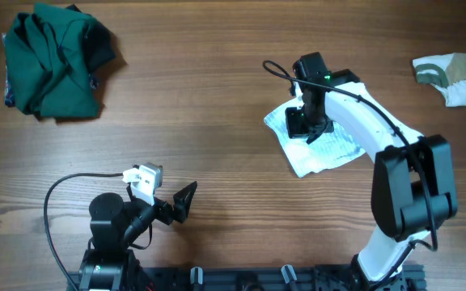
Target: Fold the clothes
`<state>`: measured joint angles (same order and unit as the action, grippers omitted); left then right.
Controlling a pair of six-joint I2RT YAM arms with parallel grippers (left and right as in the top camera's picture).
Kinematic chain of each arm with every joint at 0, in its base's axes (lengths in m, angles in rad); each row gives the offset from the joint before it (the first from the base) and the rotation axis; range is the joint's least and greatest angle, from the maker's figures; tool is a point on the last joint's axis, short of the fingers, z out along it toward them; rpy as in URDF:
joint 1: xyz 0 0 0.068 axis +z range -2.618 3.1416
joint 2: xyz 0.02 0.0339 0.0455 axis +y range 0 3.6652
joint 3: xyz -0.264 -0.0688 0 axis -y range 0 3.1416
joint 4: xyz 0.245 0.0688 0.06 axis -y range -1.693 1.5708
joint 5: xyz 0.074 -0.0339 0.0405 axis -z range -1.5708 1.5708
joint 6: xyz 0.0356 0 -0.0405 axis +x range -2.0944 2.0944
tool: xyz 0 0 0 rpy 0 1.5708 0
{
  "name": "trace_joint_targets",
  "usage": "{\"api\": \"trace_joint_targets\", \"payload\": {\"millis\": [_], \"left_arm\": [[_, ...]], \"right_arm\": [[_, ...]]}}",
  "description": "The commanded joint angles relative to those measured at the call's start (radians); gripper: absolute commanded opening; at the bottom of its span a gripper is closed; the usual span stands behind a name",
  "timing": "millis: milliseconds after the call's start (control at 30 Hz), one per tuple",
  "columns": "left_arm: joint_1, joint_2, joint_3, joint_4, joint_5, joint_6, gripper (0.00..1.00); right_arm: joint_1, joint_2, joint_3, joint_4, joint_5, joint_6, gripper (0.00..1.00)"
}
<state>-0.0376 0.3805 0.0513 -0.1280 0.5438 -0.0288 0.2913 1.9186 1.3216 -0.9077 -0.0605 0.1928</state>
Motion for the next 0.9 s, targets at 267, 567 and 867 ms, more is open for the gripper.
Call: {"api": "trace_joint_targets", "payload": {"millis": [267,567,867], "left_arm": [[-0.005,0.000,-0.008,0.001,-0.007,-0.010,1.00],[-0.005,0.000,-0.008,0.001,-0.007,-0.010,1.00],[-0.005,0.000,-0.008,0.001,-0.007,-0.010,1.00]], "right_arm": [[0.004,0.073,-0.008,0.005,-0.014,0.047,0.04],[0.014,0.118,-0.008,0.035,-0.066,0.053,0.04],[0.119,0.120,-0.008,0.079,-0.125,0.097,0.04]]}}
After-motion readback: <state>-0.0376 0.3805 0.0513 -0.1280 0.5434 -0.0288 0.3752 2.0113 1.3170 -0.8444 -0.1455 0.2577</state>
